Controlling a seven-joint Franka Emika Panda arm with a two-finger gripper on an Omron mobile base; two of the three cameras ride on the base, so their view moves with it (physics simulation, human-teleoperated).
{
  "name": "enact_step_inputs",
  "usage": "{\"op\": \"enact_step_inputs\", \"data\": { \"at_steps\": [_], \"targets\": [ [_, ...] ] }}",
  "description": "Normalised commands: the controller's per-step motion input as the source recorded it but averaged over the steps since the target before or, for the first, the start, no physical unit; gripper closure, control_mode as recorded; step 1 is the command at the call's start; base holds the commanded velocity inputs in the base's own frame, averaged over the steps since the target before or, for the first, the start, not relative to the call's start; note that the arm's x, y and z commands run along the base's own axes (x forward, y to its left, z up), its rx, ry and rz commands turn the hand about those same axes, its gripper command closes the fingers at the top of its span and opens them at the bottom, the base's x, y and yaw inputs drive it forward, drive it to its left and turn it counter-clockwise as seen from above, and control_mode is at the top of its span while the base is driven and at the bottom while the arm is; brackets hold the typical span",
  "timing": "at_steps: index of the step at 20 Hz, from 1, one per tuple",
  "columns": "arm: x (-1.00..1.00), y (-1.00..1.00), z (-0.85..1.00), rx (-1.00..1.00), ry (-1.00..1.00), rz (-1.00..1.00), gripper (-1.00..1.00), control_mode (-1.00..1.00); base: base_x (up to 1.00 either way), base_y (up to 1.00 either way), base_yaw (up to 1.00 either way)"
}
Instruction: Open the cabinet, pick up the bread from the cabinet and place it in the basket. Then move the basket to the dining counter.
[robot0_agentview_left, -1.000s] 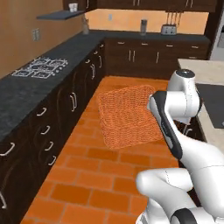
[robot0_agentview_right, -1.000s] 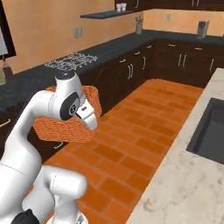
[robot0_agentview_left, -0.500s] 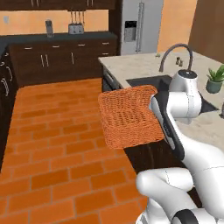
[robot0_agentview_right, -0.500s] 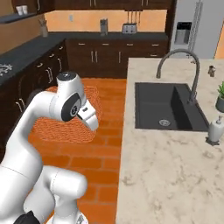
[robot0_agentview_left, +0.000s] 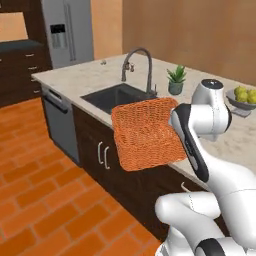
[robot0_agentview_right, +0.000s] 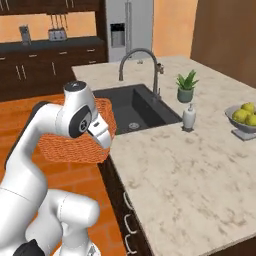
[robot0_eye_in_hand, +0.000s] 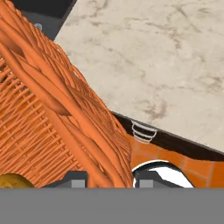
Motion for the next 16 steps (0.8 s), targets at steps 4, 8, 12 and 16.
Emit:
{"op": "enact_step_inputs", "data": {
  "at_steps": [4, 8, 12, 16],
  "targets": [
    [0.00, 0.00, 0.00, 0.00, 0.00, 0.00, 1.00, 1.00, -0.27, -0.10, -0.78],
    [0.00, 0.00, 0.00, 0.00, 0.00, 0.00, 1.00, 1.00, -0.01, -0.01, -0.85],
    [0.00, 0.00, 0.00, 0.00, 0.00, 0.00, 1.00, 1.00, 0.01, 0.00, -0.78],
    [0.00, 0.00, 0.00, 0.00, 0.00, 0.00, 1.00, 1.00, 0.14, 0.06, -0.71]
  ]
}}
